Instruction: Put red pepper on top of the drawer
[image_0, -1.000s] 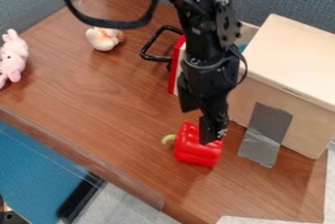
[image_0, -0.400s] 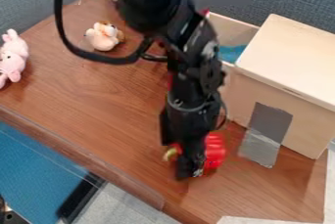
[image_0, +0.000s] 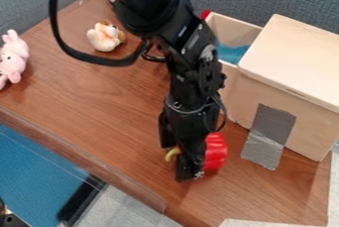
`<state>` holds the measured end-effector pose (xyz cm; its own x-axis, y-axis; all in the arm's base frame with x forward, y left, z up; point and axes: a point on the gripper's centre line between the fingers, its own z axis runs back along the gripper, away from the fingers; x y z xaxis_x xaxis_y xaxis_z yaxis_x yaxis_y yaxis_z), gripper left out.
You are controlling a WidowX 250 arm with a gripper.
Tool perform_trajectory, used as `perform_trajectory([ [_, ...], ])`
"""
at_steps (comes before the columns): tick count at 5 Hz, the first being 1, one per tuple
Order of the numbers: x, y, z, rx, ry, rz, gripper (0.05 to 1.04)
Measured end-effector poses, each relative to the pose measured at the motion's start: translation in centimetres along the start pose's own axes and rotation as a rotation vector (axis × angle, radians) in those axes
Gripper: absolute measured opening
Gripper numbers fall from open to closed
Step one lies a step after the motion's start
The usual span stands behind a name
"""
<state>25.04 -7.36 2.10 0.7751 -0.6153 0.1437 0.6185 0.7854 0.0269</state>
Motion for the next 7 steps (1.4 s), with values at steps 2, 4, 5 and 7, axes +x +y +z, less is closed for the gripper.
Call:
perform_trajectory([
  [2,1.4,0.7,5.1,0.011,-0.042,0.076,0.857],
  [4,8.3,2.4,11.3,0.0,-0.059,0.339,0.857],
  [5,11.7,3.0,10.3,0.02,-0.048,0.403,0.857],
  [7,13.7,3.5,8.3,0.043,-0.019,0.428,0.857],
])
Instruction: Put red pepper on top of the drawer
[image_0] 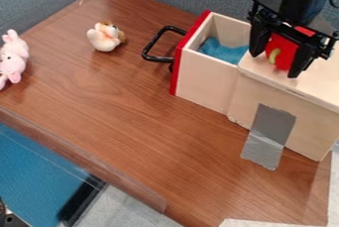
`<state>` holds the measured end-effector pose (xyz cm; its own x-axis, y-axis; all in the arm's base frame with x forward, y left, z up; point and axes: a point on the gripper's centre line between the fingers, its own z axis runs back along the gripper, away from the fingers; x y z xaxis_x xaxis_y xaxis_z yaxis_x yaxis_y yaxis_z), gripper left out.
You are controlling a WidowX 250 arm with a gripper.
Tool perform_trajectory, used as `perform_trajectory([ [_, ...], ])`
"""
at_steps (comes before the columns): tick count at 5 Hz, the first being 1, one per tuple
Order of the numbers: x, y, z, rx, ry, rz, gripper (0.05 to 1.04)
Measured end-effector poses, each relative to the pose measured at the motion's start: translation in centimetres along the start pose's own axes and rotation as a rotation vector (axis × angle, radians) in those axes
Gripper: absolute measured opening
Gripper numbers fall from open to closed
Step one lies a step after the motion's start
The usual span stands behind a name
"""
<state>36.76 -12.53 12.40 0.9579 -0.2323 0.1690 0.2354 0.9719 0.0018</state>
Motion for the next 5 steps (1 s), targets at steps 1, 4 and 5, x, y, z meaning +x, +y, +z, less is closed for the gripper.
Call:
perform_trajectory([
  [1,-0.2,0.0,0.1,0.002,0.018,-0.003,0.916],
  [4,-0.8,0.0,6.7,-0.018,-0.027,0.027,1.001],
  [5,-2.5,1.4,7.5,-0.009,0.0,0.059,1.001],
])
